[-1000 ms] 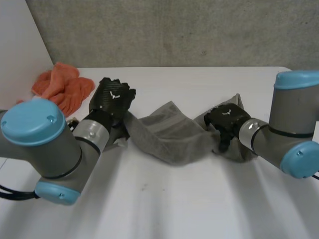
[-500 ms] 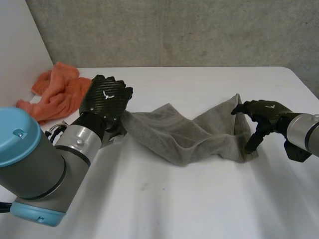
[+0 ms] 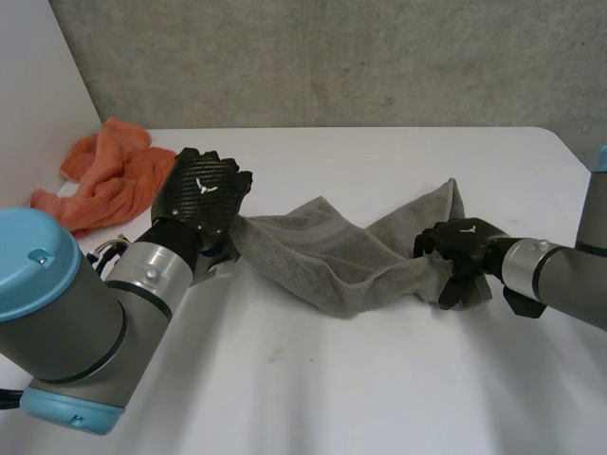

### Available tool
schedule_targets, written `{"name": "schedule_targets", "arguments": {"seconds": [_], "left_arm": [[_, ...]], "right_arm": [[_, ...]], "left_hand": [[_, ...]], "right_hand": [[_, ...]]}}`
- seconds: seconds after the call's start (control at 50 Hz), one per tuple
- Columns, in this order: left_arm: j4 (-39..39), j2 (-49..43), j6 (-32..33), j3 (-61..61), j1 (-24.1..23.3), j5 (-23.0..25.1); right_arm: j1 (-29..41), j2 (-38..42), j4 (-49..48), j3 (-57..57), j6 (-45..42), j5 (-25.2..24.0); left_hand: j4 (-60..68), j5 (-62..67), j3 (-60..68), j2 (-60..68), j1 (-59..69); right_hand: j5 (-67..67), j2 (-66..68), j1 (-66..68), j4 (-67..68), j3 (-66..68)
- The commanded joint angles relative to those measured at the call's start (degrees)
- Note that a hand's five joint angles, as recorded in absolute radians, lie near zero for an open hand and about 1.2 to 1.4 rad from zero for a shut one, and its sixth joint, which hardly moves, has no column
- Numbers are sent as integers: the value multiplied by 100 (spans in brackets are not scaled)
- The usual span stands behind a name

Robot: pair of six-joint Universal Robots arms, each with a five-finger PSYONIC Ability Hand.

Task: Fold the laundry.

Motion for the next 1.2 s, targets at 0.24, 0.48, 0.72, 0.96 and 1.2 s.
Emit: {"name": "schedule_targets", "arguments": {"seconds": [0.24,0.48,0.72,0.96,1.2], "left_arm": [[-14,628,48,212,83,-68],[-671,2008,31,1274,206,-121],[-1358,1034,92,1539,337,-51],[-1358,-768,110,1583,610,-59],[-1350,-795,92,1416,566,-59]], "right_arm": [[-22,-1526,-724,-400,-303,1390],[-22,-3382,972,-1630,-1042,924],[39,-2628,1570,-1525,-1587,924],[57,-764,2114,-1490,-1482,924],[4,-360,2440,-1341,-1280,819]], "left_hand": [[1108,1458,1149,1133,1553],[1108,1458,1149,1133,1553],[875,1224,916,900,1320],[841,1191,882,866,1286],[808,1157,848,832,1253]], "right_hand": [[4935,4761,5246,4794,4782],[4935,4761,5246,4794,4782],[4935,4761,5246,4794,4782],[4935,4761,5246,4794,4782],[1310,1137,1621,1170,1158]]}}
